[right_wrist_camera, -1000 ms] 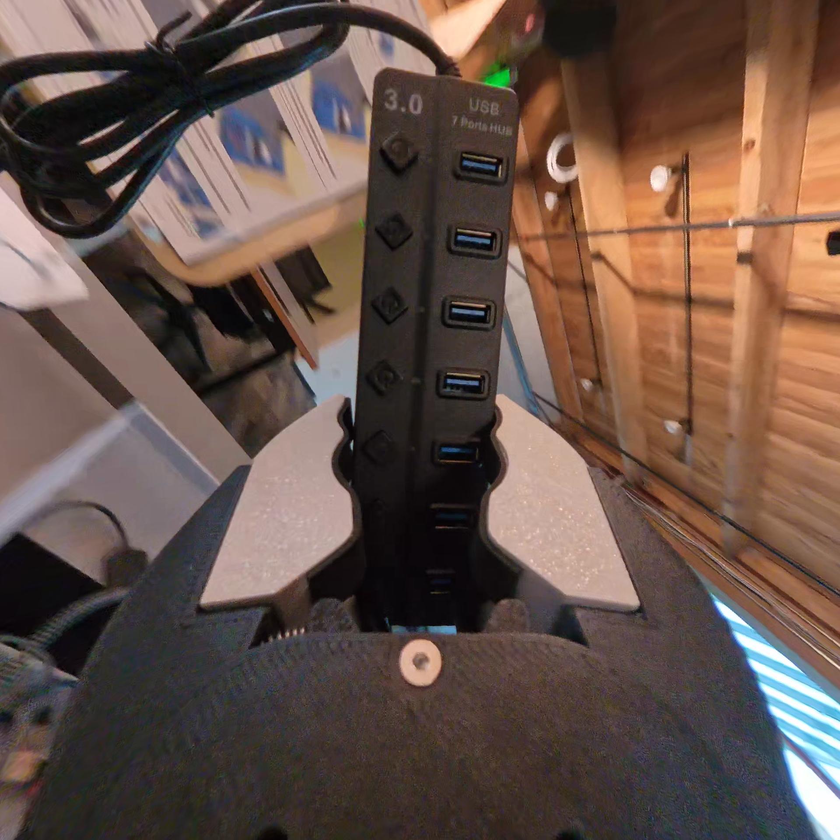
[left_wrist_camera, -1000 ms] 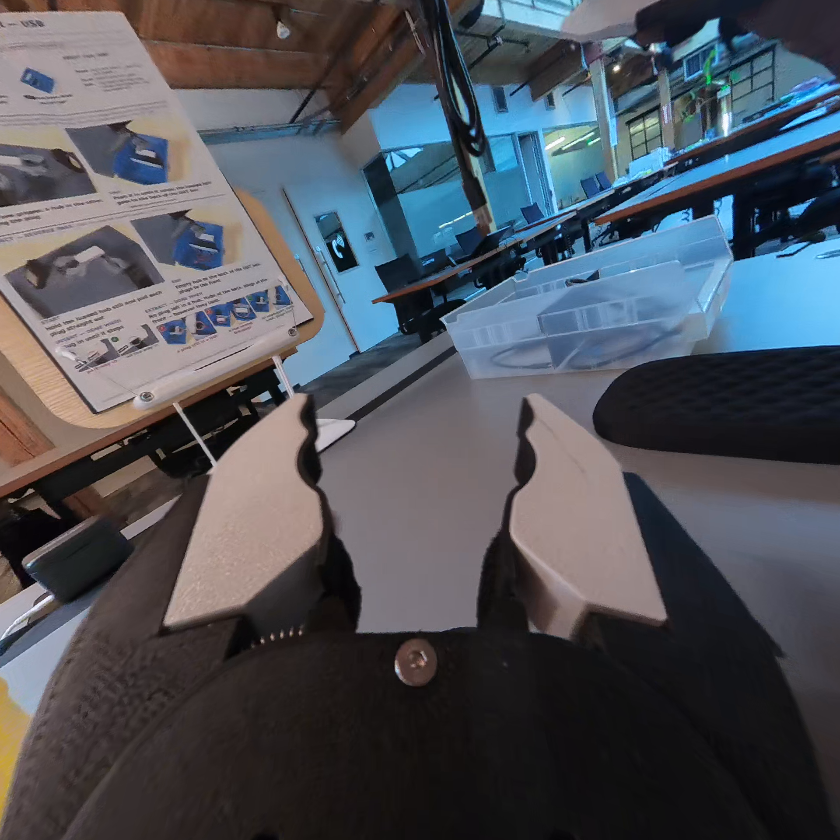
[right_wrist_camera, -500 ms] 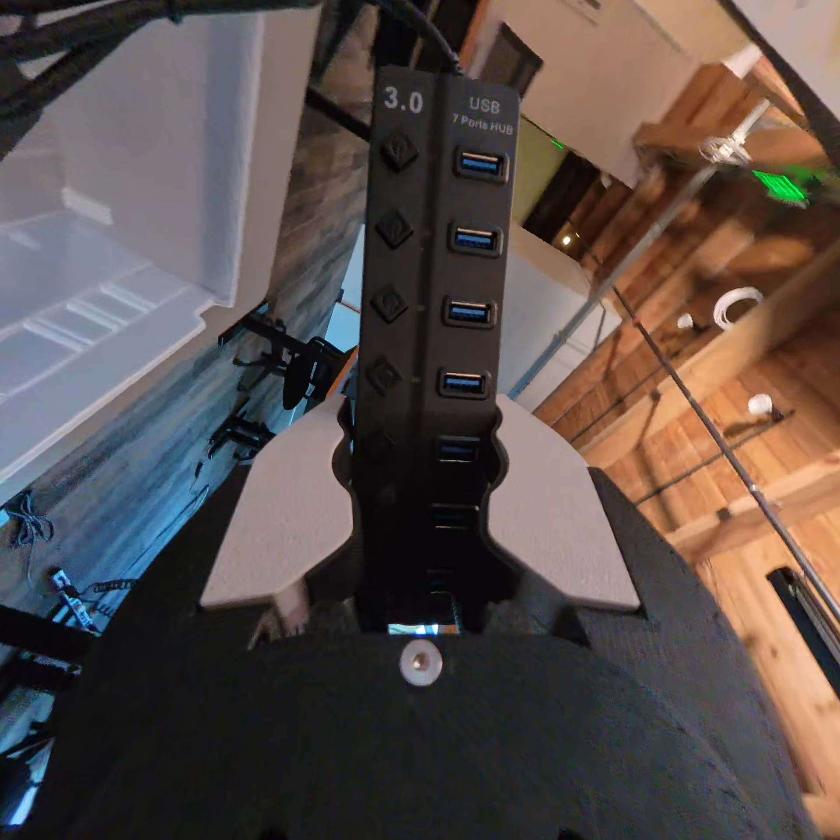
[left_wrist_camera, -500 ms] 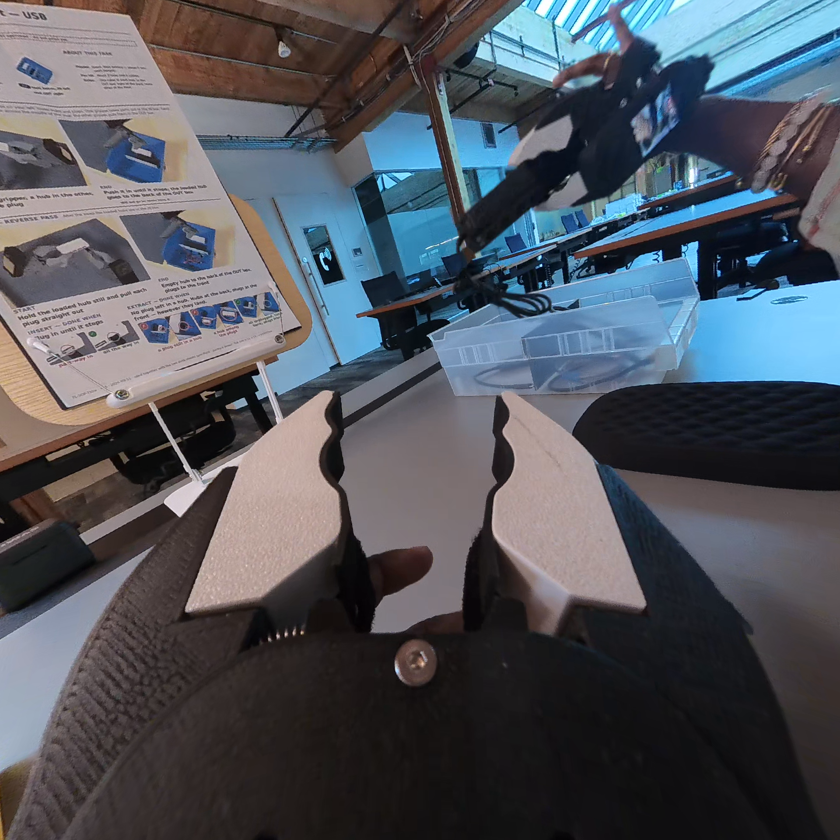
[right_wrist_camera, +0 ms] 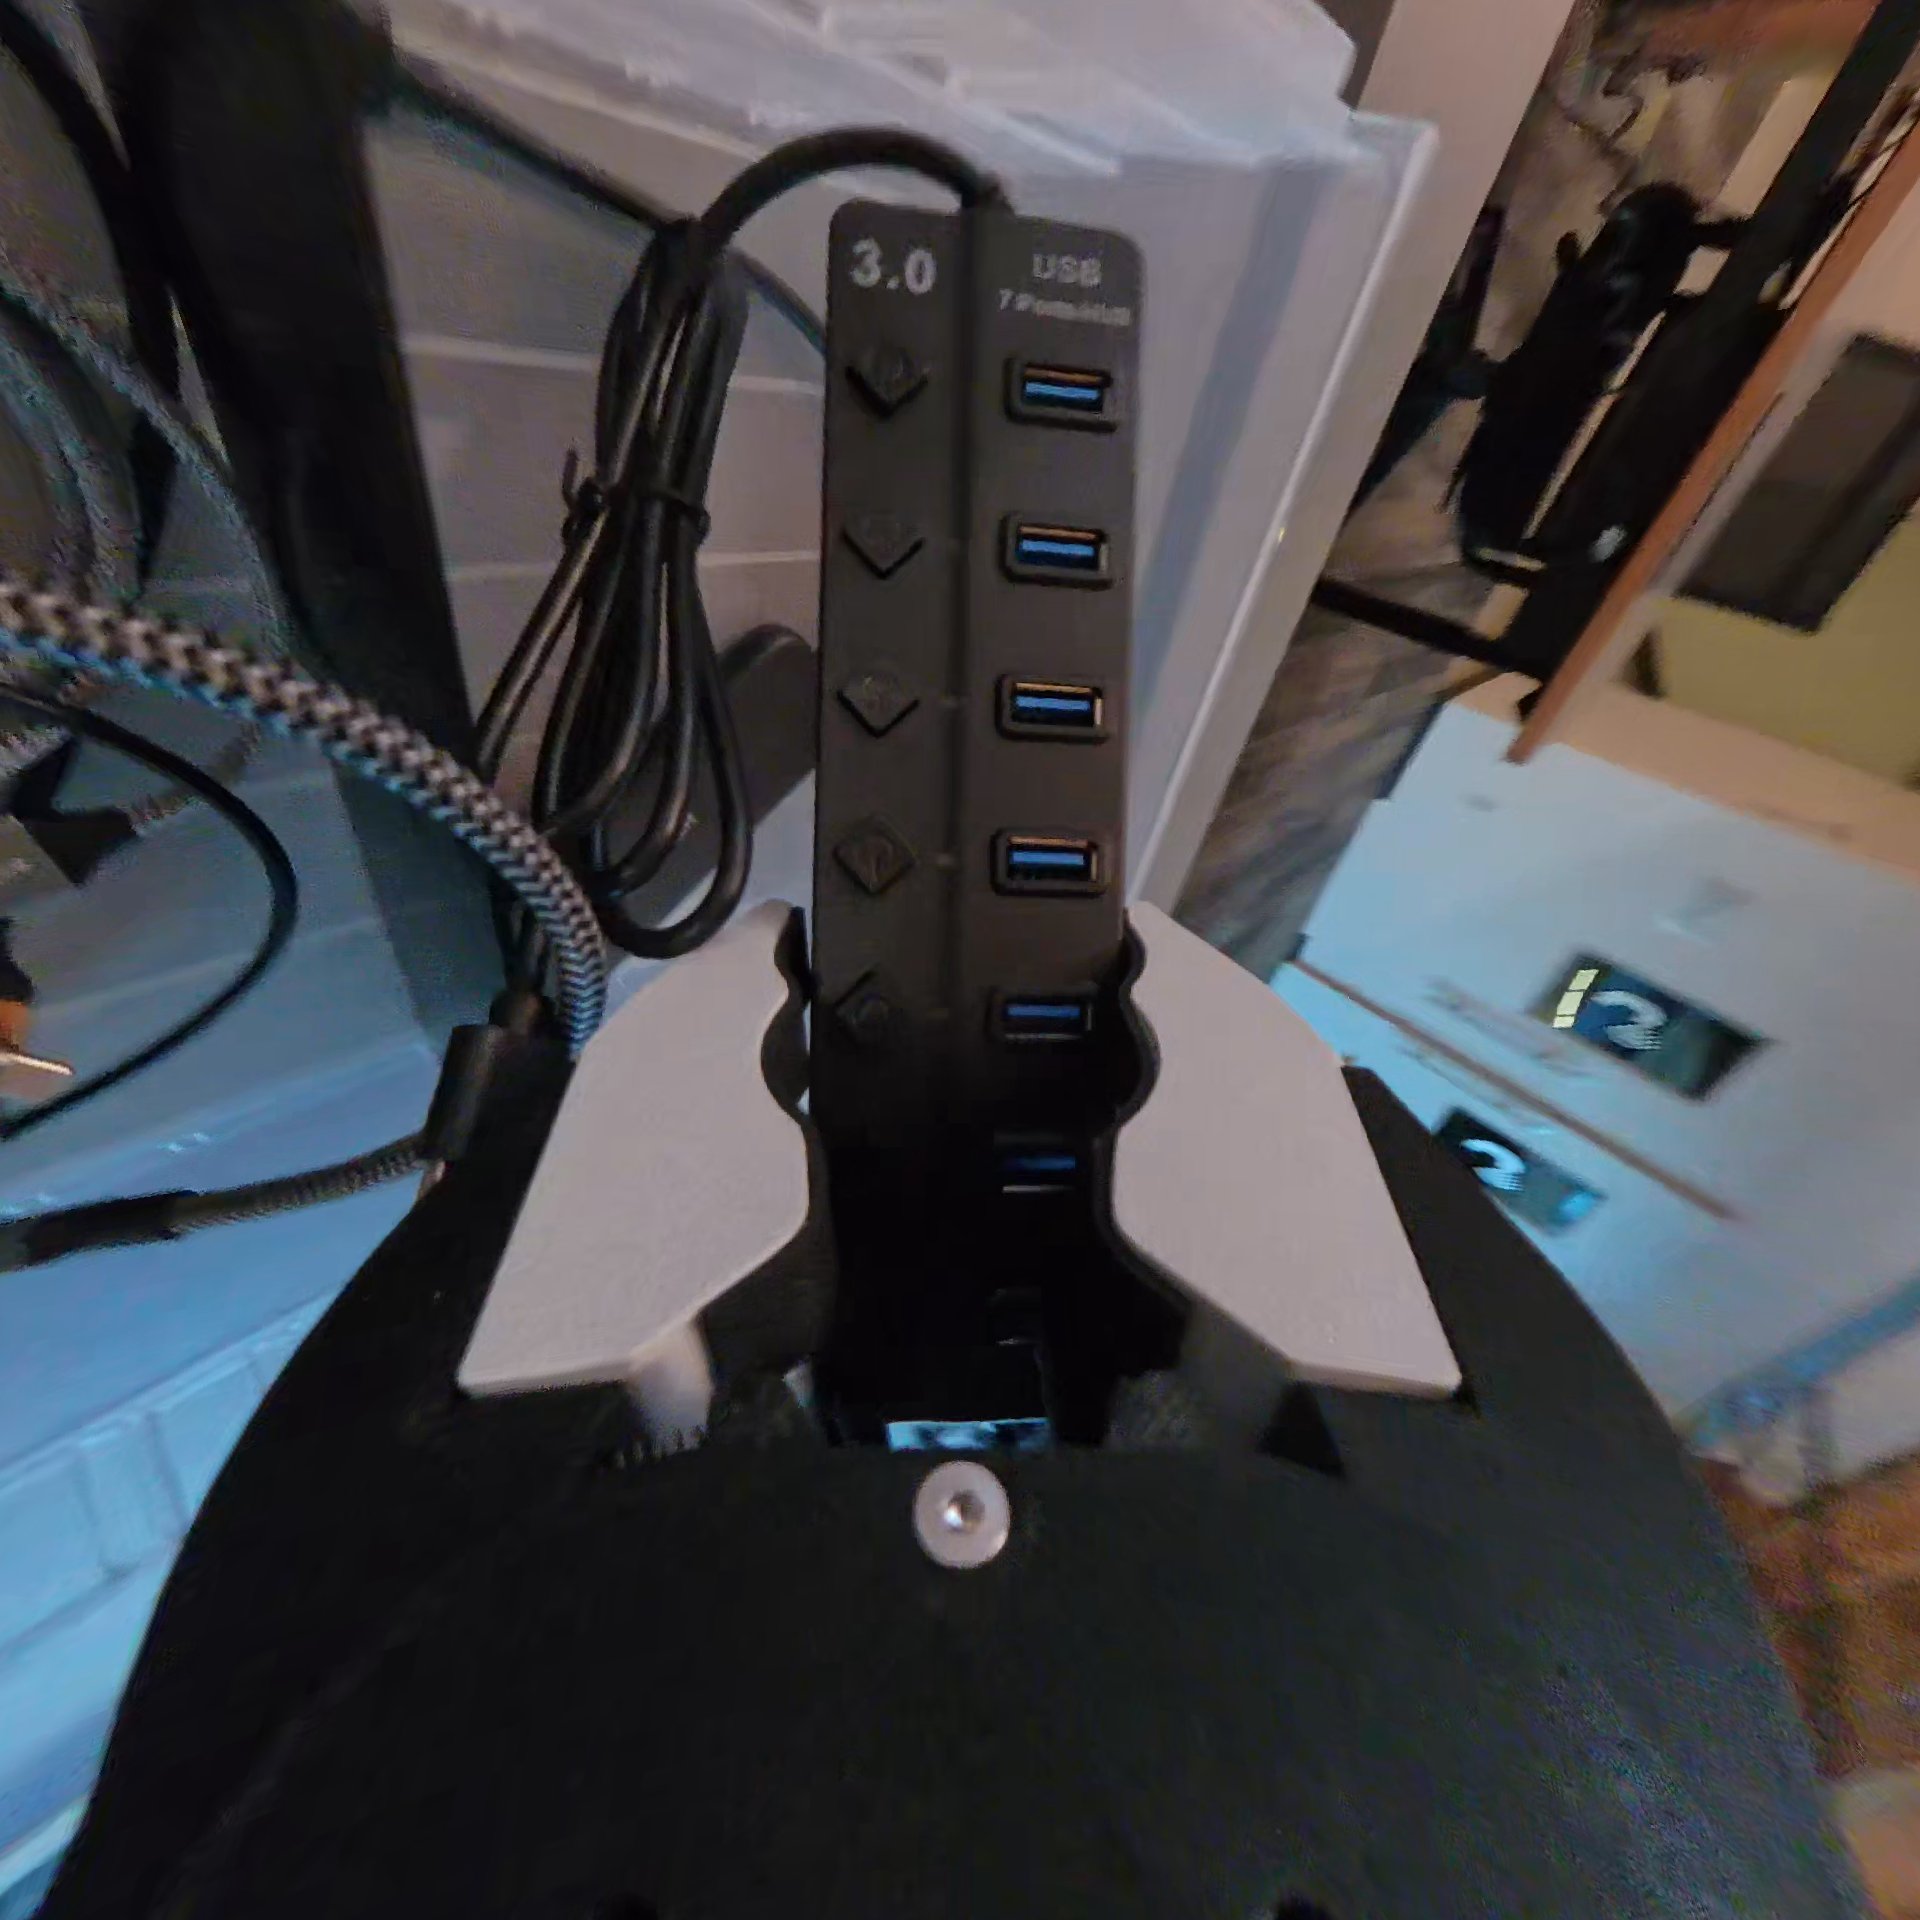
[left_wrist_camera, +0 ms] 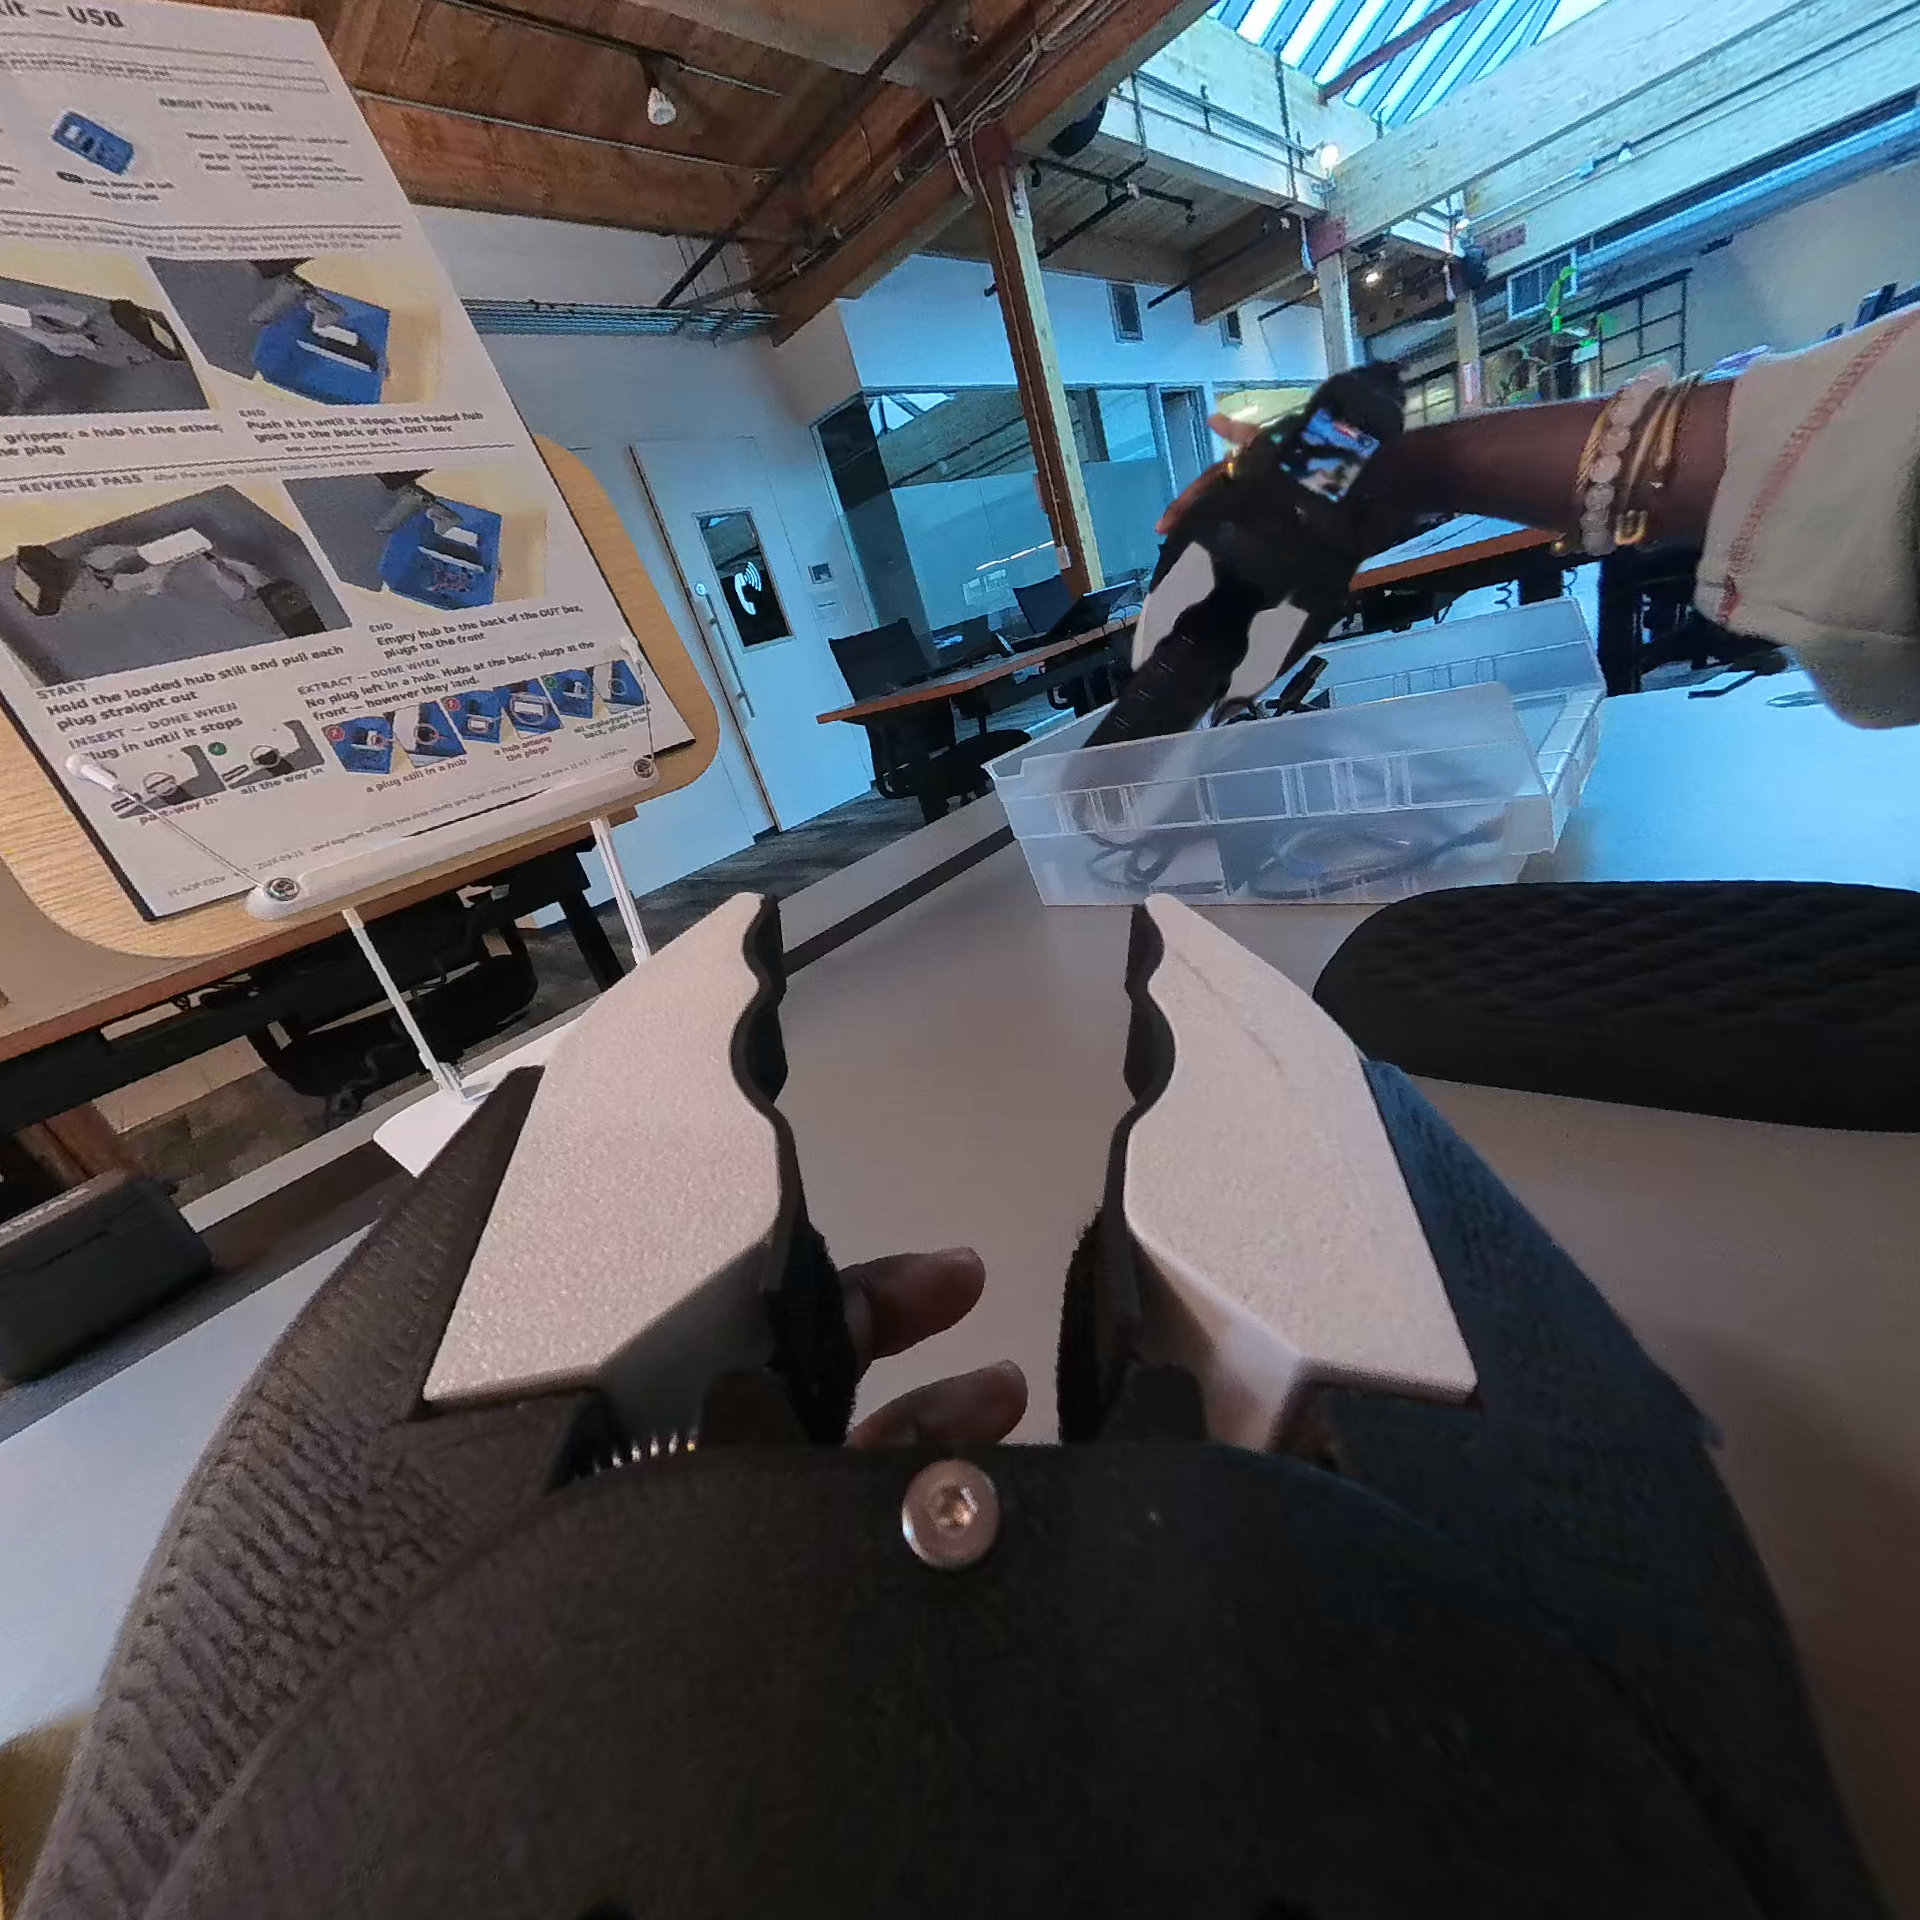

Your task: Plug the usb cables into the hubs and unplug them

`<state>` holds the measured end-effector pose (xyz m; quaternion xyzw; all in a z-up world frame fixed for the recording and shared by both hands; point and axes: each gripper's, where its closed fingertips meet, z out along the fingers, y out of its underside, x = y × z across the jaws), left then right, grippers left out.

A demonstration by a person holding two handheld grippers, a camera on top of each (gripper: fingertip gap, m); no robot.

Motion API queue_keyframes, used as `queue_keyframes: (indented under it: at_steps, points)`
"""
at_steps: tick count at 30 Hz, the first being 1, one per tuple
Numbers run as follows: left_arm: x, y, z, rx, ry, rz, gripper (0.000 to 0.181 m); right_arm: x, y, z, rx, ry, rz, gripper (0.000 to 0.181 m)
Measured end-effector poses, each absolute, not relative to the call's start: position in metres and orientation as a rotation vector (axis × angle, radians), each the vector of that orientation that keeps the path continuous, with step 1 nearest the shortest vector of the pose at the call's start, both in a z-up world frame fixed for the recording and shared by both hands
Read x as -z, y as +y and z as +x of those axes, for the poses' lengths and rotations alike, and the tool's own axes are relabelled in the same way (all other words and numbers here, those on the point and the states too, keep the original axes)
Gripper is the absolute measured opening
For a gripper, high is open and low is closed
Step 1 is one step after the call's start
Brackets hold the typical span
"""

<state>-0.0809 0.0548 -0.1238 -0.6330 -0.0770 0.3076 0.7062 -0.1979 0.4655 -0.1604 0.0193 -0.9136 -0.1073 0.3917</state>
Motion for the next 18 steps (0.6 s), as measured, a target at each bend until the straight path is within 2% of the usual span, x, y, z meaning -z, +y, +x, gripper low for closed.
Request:
queue_keyframes:
  at_steps: [7, 11, 18]
  points:
    - [0.123, 0.053, -0.077, -0.687, -0.175, -1.405, 0.063, 0.138, 0.458, -0.204, -0.121, -2.280, -0.251, 0.057]
    - [0.122, 0.052, -0.075, -0.690, -0.173, -1.407, 0.063, 0.128, 0.468, -0.189, -0.089, -2.256, -0.360, 0.032]
    - [0.121, 0.053, -0.074, -0.693, -0.167, -1.411, 0.063, 0.149, 0.463, -0.136, -0.350, -2.487, -0.620, 0.031]
